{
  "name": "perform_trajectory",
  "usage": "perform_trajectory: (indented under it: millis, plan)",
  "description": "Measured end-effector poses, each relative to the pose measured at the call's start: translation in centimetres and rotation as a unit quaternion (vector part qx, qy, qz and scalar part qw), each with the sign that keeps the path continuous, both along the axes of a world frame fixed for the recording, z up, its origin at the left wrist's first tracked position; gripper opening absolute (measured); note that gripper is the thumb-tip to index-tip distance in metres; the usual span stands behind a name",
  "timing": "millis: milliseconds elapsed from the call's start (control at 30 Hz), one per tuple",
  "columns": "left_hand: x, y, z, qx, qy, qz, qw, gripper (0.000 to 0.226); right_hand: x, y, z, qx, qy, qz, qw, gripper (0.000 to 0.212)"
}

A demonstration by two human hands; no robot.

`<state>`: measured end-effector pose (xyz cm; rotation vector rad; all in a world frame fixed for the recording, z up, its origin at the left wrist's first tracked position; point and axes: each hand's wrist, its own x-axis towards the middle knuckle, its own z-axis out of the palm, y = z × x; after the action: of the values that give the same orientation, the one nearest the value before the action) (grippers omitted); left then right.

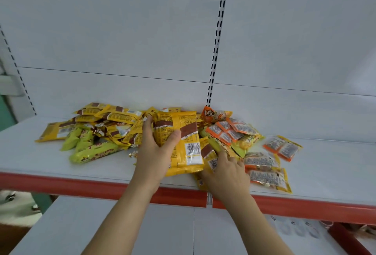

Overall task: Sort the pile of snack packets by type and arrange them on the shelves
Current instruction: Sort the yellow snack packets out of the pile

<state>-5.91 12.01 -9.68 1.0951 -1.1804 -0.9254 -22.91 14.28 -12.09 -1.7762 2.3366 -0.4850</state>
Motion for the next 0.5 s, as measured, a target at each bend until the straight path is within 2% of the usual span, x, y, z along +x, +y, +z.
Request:
perform_trajectory:
  millis: [67,133,200,267,367,467,500]
  plan:
    - [0.1,0.1,-0.5,0.002,-0.016,0.003,1.000,0.088,0.2,-0.3,0.2,-0.001,-0.006,-0.007,1.000,0.065]
    - [0.2,0.0,-1.0,0.005,-0.029,0.007,1.000,0.090,-0.1,-0.5,0.5,-0.024,-0.039,-0.004,0.999,0.051]
    - [0.3,0.0,-1.0,-0.003,-0.039,0.013,0.999,0.089,-0.8,-0.4,1.2,-0.077,-0.110,0.005,0.991,0.030]
    - [0.1,0.1,-0.8,-0.004,-0.042,0.014,0.999,0.090,-1.4,0.3,2.4,-0.130,-0.187,0.005,0.974,0.031]
    - [-0.4,0.3,-0.7,-0.002,-0.044,-0.004,0.999,0.096,-2.7,2.2,4.3,-0.229,-0.301,-0.025,0.926,0.015]
    - [-1.8,0.4,-0.6,-0.002,-0.037,-0.033,0.999,0.099,-3.3,3.9,5.3,-0.297,-0.437,-0.024,0.849,0.016]
    - [-2.5,0.4,-0.6,-0.002,-0.034,-0.042,0.999,0.100,-3.2,4.3,5.3,-0.298,-0.456,-0.011,0.839,0.017]
